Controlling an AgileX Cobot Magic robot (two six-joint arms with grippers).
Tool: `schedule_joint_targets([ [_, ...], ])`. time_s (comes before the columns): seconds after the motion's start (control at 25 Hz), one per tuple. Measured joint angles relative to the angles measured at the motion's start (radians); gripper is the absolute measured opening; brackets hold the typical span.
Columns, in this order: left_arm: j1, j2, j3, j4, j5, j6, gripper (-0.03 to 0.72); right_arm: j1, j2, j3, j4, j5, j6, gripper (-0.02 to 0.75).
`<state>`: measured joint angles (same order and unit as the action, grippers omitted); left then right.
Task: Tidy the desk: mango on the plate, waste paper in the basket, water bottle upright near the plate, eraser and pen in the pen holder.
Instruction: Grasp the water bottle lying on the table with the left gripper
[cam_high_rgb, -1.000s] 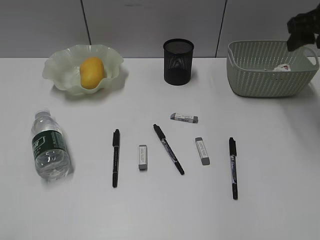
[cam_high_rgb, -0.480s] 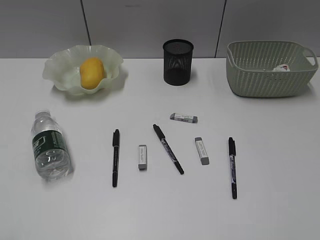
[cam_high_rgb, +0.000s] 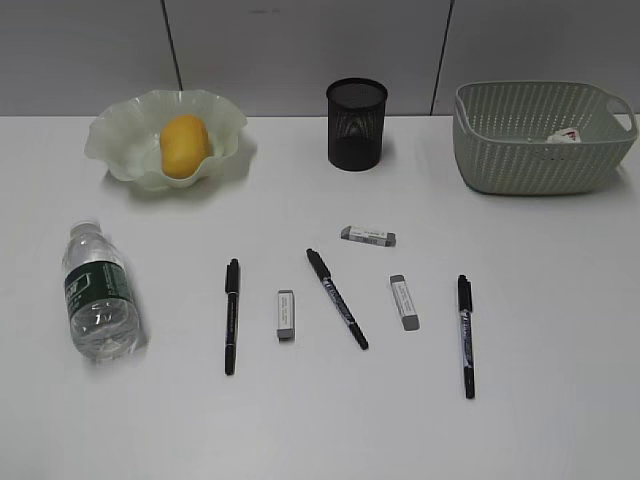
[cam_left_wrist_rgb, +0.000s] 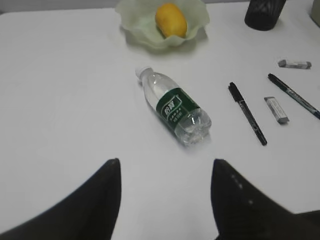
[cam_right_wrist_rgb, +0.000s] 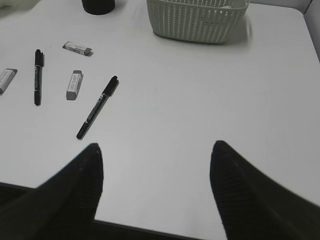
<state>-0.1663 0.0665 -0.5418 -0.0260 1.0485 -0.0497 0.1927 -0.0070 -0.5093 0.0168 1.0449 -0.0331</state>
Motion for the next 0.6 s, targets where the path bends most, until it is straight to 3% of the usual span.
schedule_joint_targets([
  [0.16, 0.011, 0.251, -0.03, -0.042, -0.113, -0.011, 0.438, 0.0, 0.0, 0.0, -0.001, -0.001, 0.005, 0.53],
  [0.32, 0.015, 0.652, -0.091, -0.109, -0.283, -0.041, 0.505, 0.0, 0.0, 0.0, -0.001, -0.001, 0.005, 0.53],
  [0.6, 0.015, 1.305, -0.325, -0.143, -0.35, -0.103, 0.6, 0.0, 0.0, 0.0, -0.002, -0.001, 0.006, 0.53],
])
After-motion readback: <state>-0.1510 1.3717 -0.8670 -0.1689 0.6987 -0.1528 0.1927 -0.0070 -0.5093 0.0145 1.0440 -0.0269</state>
